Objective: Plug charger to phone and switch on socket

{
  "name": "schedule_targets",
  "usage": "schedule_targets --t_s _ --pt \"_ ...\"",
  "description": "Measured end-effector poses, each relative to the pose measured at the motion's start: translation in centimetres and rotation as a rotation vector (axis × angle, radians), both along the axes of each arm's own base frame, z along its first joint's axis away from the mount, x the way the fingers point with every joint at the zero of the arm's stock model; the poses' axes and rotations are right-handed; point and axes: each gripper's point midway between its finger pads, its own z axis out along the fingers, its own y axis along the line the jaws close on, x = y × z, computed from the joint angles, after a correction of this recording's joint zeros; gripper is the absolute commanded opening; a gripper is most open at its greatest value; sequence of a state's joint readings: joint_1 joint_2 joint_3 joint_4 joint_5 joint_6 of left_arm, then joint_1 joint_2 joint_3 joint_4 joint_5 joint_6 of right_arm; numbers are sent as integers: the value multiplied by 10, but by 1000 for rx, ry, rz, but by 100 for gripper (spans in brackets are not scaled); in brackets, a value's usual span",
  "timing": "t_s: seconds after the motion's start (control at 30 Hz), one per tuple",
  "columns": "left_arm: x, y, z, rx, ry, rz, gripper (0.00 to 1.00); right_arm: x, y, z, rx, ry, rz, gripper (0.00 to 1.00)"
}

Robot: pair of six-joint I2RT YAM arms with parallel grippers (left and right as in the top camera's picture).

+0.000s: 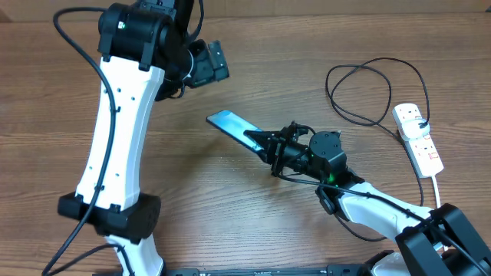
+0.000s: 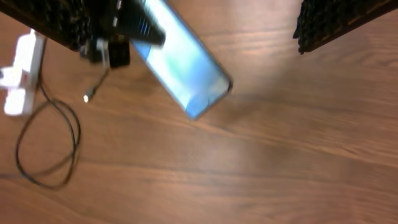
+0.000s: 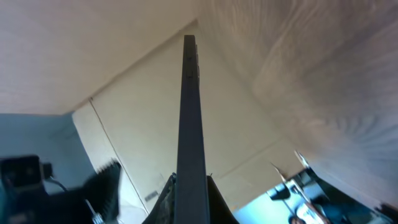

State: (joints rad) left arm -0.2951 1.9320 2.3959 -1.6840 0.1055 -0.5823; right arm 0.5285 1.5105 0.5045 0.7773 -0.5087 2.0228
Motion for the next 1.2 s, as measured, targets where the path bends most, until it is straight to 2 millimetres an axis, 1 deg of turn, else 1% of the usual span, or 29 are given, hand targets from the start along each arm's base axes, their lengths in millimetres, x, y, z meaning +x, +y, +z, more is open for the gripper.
schedule_targets --t_s 0.07,0.13,0.2,0.23,0.27,0.33,0.4,0.43,0.47,0.5,0.53,0.57,0.6,0.67,0.7,0.73,0.77,0.8,0.83,0.87,1.0,1.03,1.13,1.17,1.2 --pt "-12 4 3 4 2 -5 100 4 -5 0 -1 0 -18 4" --pt "-30 13 12 17 -13 1 99 9 -9 0 -2 0 -35 4" --pt "-54 24 27 24 -56 21 100 11 -12 0 -2 0 -46 4" --pt "-77 35 39 22 -95 52 100 12 -13 0 -2 -2 -50 4" --pt "-85 38 42 21 -103 61 100 12 -13 0 -2 -2 -51 4" --pt "-118 52 51 -5 -169 126 100 12 -13 0 -2 -2 -49 4" --pt "-141 60 51 -58 -245 189 100 11 -12 0 -2 -3 -45 4" --pt "-140 56 51 -123 -310 212 100 11 -12 0 -3 -3 -44 4" --pt "-134 50 49 -180 -364 217 100 12 -12 0 -5 -7 -45 4" --pt "-125 41 45 -244 -406 211 100 11 -12 0 -5 -8 -43 4" --pt "-116 30 32 -304 -410 202 100 11 -12 0 -8 -10 -43 4" --pt "-108 20 19 -352 -398 196 100 11 -12 0 -10 -14 -42 4" --pt "-97 6 -1 -411 -375 182 100 11 -12 0 -11 -17 -40 4" --pt "-89 -9 -39 -469 -284 184 100 11 -12 0 -14 -22 -37 4" --pt "-89 -15 -62 -486 -220 192 98 10 -12 0 -14 -24 -34 4" --pt "-91 -19 -80 -497 -164 206 96 10 -11 0 -15 -25 -31 4" --pt "-92 -23 -95 -511 -115 217 95 10 -11 0 -14 -26 -28 4" --pt "-91 -25 -104 -524 -89 228 95 9 -11 0 -15 -27 -24 4" --pt "-89 -29 -110 -541 -71 233 94 8 -10 0 -14 -27 -19 4" --pt "-84 -33 -112 -564 -64 237 91 8 -10 0 -14 -27 -15 4" --pt "-59 -49 -104 -658 -102 230 87 5 -8 0 -12 -27 0 4" --pt "-56 -51 -106 -670 -93 241 84 4 -6 0 -12 -27 4 4" --pt "-53 -55 -120 -690 -15 293 74 -4 2 1 -11 -27 33 4" --pt "-52 -57 -126 -695 13 307 70 -7 5 1 -11 -27 44 4" --pt "-51 -59 -131 -700 36 318 62 -10 8 1 -9 -27 56 4"
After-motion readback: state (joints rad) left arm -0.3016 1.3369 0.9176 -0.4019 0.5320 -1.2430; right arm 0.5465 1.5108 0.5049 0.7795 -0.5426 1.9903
